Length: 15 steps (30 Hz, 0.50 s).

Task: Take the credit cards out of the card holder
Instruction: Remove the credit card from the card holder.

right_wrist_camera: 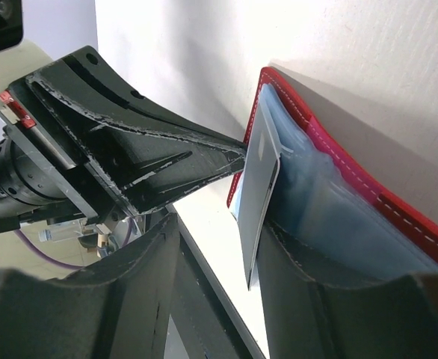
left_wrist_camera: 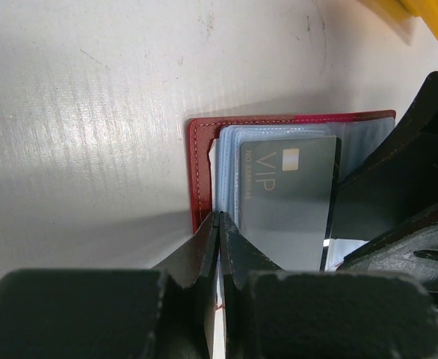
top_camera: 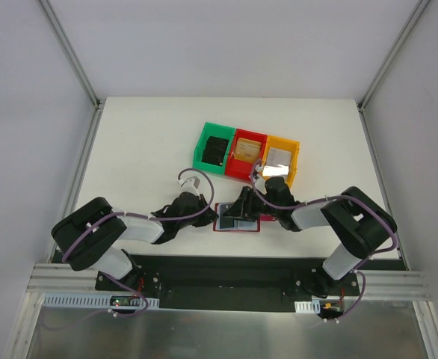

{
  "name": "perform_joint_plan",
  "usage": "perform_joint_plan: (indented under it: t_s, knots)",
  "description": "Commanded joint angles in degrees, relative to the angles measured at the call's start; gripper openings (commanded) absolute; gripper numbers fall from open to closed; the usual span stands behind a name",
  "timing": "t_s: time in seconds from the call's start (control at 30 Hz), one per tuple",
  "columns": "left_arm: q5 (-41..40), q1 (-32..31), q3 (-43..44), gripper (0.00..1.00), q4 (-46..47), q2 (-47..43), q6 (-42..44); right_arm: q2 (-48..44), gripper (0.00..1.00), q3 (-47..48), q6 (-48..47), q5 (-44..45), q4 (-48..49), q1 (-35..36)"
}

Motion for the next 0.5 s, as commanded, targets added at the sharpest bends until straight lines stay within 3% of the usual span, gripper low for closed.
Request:
perform_joint_plan:
  t_s: [0.0,0.47]
  knots:
    - [3.4,-1.4,-0.1,0.0,-4.9,1.8,1.9,1.0,0.47,2.2,0.6,-2.2,4.0,0.6]
    - [0.4,-1.9,-0.8,0.0,-6.0,1.6,0.7,0.7,0.45,2.0,1.2,-2.3,4.5,0.9]
